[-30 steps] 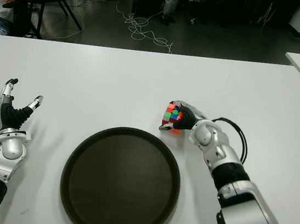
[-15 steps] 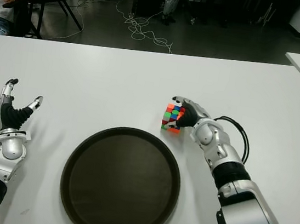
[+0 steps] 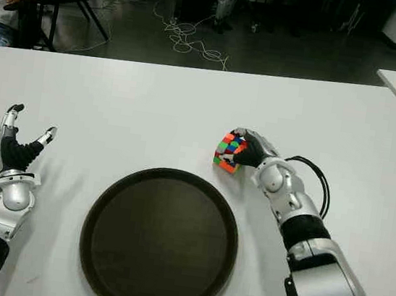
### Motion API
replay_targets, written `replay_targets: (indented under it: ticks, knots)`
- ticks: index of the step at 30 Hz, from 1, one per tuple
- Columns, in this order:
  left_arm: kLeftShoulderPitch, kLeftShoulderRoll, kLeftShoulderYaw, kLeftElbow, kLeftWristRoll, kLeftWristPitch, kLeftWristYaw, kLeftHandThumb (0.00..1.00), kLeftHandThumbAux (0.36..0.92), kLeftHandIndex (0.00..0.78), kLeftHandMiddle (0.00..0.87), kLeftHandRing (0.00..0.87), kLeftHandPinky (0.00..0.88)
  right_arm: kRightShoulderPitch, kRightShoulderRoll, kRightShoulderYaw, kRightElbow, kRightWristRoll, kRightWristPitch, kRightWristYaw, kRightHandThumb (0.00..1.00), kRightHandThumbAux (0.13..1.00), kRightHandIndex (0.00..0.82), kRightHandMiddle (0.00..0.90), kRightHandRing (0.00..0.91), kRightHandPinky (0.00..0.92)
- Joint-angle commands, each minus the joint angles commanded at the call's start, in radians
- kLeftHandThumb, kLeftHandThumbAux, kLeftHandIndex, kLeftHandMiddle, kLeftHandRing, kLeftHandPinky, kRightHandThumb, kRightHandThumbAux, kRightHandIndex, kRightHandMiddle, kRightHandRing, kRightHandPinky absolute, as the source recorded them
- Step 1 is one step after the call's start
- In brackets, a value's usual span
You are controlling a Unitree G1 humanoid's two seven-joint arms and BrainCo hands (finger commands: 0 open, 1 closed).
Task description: Pick up the Rubik's Cube and put it in the plate
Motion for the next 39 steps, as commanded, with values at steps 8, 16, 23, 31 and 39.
replay_targets:
  ticks: [8, 16, 23, 31, 39]
  knots:
    - [0.0, -0.001, 0.002, 0.002, -0.001, 0.002, 0.003, 0.0, 0.669, 0.011, 0.018, 0.005, 0.021, -0.004, 0.003, -0.01, 0.014, 0.012, -0.004, 0.01, 0.695, 0.73, 0.427, 0.68, 0.679, 0.668]
    - [0.002, 0.0, 0.001, -0.003, -0.001, 0.0, -0.002, 0.0, 0.661, 0.02, 0.023, 0.003, 0.014, -0.005, 0.007, -0.018, 0.019, 0.02, -0.01, 0.002, 0.693, 0.731, 0.427, 0.713, 0.705, 0.683]
    - [0.004, 0.0, -0.001, -0.008, 0.003, 0.008, -0.001, 0.0, 0.653, 0.018, 0.018, 0.0, 0.006, -0.006, 0.009, -0.021, 0.023, 0.022, -0.015, -0.009, 0.692, 0.731, 0.428, 0.728, 0.72, 0.707]
    - [0.003, 0.001, -0.001, -0.007, 0.003, 0.009, -0.002, 0.0, 0.64, 0.021, 0.03, 0.013, 0.023, -0.008, 0.011, -0.021, 0.024, 0.018, -0.008, -0.02, 0.691, 0.732, 0.428, 0.739, 0.733, 0.724]
    - [0.008, 0.001, -0.005, -0.01, 0.008, -0.008, 0.0, 0.0, 0.641, 0.023, 0.042, 0.02, 0.028, -0.01, 0.014, -0.023, 0.027, 0.017, -0.001, -0.036, 0.691, 0.732, 0.43, 0.75, 0.743, 0.733]
